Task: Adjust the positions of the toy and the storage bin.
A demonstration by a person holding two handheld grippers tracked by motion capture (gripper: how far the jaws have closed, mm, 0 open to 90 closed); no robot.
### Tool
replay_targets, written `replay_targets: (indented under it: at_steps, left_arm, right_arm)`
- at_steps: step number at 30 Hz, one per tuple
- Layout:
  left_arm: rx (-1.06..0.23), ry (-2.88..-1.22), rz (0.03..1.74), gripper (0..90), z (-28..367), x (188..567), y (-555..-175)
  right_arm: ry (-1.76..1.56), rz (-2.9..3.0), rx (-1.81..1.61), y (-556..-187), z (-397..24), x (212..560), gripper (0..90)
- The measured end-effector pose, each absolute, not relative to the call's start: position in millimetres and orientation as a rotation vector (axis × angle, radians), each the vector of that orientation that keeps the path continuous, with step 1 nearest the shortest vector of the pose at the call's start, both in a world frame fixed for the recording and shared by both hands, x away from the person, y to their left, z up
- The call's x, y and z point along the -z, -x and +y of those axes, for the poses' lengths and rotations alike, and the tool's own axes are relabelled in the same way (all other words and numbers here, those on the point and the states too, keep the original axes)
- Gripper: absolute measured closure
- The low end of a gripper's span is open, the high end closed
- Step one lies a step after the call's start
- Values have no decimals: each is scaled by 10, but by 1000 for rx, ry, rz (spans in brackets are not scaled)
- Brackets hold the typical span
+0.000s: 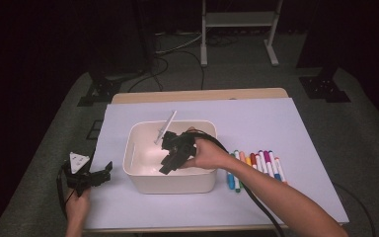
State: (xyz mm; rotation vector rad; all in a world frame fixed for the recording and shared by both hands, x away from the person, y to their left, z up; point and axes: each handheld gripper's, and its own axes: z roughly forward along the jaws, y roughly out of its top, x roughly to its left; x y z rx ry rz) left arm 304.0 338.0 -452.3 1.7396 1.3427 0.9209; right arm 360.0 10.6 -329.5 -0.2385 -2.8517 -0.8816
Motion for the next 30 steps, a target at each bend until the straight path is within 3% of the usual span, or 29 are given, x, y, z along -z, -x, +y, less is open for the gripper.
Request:
replay_targets:
  at_steps: [7,16,17,22,30]
  left_arm:
    - [-925,-1734,1340,0,3377,4525,-3038]
    - [-934,-1743,1334,0,3370,4524,-3033]
    - [-935,-1742,1333,0,3367,4525,-3033]
    - [-940,-1745,1328,0,3364,4525,-3030]
    - [-944,-1738,1321,0,3363,4527,-3026]
  right_arm:
    - [293,-2840,1029,-3533,-263,3051,594]
    - [549,-2847,1302,-3390,-1377,2740,553]
    - [647,-2833,1339,-3357,-1633,2760,553]
    - [815,-2829,1344,-3307,-2105,2936,538]
    - [1193,-2780,1240,-3253,-2888,3586,532]
